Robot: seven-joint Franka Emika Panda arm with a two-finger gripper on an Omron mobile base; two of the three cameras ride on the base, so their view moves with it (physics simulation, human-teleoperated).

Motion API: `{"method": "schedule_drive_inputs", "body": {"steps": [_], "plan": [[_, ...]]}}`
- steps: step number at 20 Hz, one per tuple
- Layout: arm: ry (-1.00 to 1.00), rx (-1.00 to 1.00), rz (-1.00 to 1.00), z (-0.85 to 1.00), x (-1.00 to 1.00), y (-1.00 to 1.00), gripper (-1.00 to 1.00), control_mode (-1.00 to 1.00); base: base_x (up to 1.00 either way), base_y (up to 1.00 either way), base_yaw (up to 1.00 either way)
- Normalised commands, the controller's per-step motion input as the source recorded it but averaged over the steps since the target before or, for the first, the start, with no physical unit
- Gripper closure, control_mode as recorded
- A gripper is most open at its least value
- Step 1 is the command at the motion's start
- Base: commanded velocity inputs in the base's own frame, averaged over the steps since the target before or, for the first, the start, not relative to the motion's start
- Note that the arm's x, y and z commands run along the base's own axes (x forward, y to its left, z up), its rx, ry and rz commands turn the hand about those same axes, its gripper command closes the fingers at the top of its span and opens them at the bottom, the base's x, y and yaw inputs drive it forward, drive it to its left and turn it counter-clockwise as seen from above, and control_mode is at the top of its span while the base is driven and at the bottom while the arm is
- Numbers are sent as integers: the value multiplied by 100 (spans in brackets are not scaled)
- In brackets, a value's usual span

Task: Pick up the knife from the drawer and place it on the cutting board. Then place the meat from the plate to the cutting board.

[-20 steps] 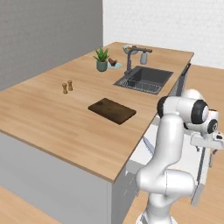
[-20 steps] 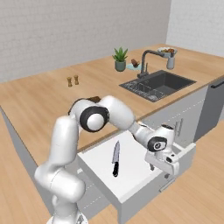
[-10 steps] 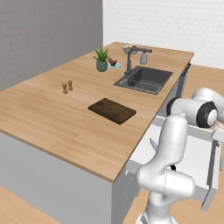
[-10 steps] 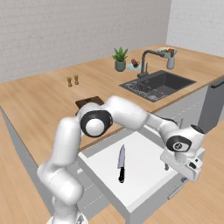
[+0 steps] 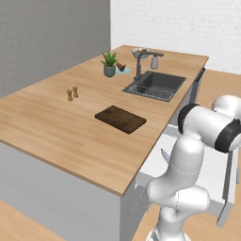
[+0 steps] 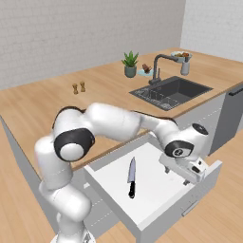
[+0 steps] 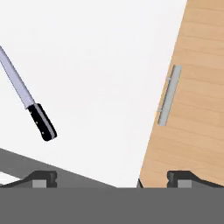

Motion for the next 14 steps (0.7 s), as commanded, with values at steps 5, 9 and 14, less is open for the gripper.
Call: {"method": "schedule_drive_inputs", "body": {"steps": [5,9,14], "plan": [[-1,-12,20,0,27,96,-100,-100,0,0,0],[2,-10,23,0,25,83,-100,-100,0,0,0],[2,-5,12,-12,10,68,-100,-100,0,0,0]]}}
